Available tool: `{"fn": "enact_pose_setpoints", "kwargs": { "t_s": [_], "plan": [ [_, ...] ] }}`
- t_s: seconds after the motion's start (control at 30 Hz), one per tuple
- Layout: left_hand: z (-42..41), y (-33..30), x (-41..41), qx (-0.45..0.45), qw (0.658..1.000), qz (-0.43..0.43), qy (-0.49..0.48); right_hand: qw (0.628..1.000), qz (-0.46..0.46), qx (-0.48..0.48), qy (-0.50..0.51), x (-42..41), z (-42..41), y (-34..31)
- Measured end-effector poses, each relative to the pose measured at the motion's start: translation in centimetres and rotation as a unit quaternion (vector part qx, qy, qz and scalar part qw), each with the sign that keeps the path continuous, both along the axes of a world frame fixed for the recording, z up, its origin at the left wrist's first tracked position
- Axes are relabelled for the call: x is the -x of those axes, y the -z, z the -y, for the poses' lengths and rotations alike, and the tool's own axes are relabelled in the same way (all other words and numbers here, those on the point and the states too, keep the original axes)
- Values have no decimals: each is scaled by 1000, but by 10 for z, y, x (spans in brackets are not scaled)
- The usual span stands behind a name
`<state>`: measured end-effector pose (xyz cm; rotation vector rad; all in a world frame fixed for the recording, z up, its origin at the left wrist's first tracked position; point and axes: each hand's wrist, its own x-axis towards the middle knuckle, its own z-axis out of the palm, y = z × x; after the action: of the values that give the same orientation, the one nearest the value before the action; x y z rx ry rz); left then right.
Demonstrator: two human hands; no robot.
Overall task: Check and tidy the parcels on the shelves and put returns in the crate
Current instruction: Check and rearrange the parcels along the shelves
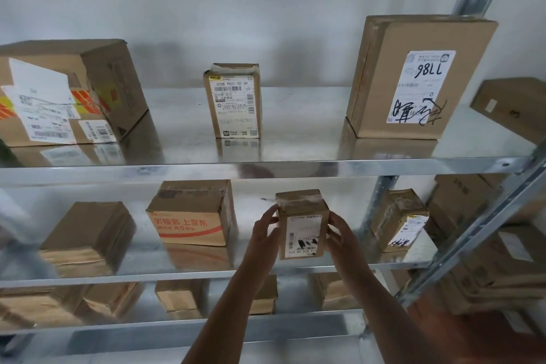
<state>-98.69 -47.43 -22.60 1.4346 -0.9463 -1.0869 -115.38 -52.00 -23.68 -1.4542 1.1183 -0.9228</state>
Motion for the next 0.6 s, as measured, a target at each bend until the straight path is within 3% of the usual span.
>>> {"fn": "enact_pose_setpoints", "kwargs": {
  "t_s": [0.13,0.33,0.6],
  "plan": [
    [20,9,21,-9,998,34,59,999,-30,-15,2,26,25,15],
    [55,29,49,-47,993,84,66,995,-71,-64,11,52,66,29],
    [108,51,71,-90,992,64,52,991,-77,-111,24,62,111,46]
  ]
}}
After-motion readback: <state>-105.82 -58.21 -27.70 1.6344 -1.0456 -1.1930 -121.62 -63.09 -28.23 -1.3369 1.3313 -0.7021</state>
